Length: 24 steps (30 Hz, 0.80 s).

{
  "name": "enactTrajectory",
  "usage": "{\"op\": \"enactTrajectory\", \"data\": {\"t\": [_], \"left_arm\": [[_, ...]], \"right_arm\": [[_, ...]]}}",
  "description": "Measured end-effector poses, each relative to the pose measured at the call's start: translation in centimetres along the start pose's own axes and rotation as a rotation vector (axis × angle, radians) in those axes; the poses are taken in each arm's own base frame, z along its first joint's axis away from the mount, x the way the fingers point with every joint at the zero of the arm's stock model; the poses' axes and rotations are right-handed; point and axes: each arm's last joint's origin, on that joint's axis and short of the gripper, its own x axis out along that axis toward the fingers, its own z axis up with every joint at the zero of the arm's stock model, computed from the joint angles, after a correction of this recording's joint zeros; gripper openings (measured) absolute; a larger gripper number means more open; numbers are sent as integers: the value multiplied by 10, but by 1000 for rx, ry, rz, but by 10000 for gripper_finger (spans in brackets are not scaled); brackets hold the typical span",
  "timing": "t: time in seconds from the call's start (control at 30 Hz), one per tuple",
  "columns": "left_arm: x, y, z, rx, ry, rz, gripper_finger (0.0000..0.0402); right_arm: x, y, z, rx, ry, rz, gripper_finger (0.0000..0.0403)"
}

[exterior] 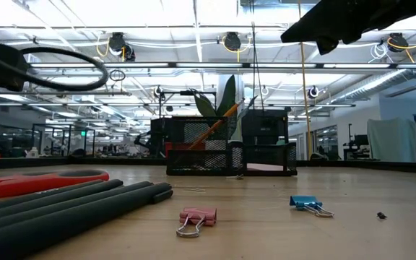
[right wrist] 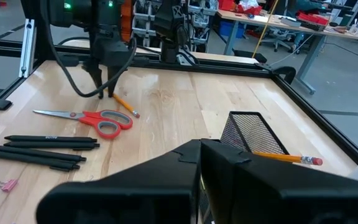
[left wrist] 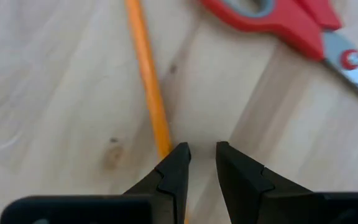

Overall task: Pick and place office supplies into organizer
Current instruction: Put the orange pencil into the black desk organizer

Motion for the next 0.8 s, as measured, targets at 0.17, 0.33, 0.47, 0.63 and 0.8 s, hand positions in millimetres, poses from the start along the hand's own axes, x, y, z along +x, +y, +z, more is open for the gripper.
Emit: {"op": "enactTrajectory", "data": {"t": [0.17,0.33,0.47,0.63,0.8], "left_arm": [[-1,5,-1,-9,6,47,90],[-2,5,0,41,-16,42,90],[-4,0,2,89,-45,20,90],[-17,-14,14,126,-111,-12,90],[-33,-26,24,198,-182,-6,90]], "right_arm": [[0,0,0,-2,0,0,4],[0,0,0,-2,0,0,4],[0,0,0,-2,0,-1,4],[0,0,0,-2,-1,-1,4],[0,0,0,-1,-2,-1,4]]}}
